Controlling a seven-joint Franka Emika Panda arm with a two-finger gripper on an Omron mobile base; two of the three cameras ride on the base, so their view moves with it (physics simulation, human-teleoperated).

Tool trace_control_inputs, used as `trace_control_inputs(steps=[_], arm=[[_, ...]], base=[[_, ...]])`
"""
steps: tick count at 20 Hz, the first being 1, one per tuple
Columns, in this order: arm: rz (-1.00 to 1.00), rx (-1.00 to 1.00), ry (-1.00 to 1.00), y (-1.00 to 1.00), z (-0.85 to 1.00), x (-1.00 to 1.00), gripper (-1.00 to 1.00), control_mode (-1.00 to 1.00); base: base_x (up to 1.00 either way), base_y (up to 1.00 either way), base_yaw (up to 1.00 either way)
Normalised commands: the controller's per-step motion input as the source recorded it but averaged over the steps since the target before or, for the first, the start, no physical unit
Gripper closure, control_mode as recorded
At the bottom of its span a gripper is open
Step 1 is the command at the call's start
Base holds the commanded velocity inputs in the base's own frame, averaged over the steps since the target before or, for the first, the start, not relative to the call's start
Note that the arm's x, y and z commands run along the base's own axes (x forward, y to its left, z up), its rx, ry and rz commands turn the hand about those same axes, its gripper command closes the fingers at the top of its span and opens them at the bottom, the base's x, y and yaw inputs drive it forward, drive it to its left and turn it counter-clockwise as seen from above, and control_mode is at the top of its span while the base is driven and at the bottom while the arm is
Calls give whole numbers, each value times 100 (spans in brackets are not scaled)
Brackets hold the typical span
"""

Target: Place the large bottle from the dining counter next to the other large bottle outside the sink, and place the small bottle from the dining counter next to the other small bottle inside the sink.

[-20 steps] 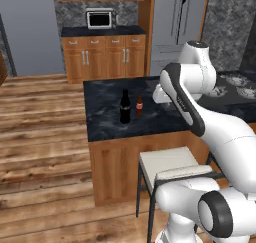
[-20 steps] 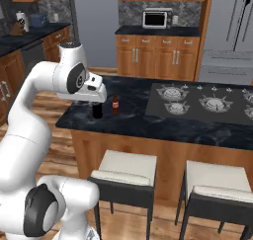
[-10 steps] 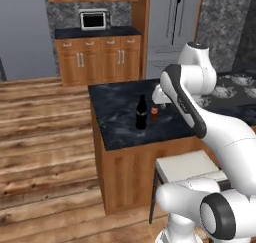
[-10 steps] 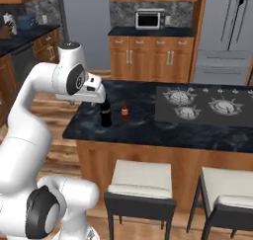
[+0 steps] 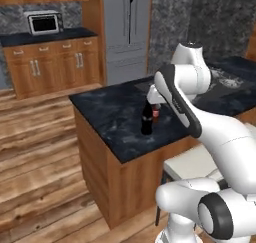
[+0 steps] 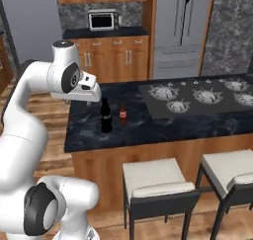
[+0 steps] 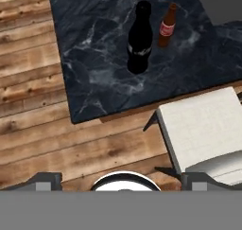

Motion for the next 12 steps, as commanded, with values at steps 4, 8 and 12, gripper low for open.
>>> trace_control_inputs(steps=[4, 8, 12], arm=[[0, 0, 0, 0, 0, 0, -100, 100], [0, 0, 0, 0, 0, 0, -100, 100], [0, 0, 0, 0, 0, 0, -100, 100]], base=[[18, 86, -54], [37, 82, -50], [50, 48, -52]])
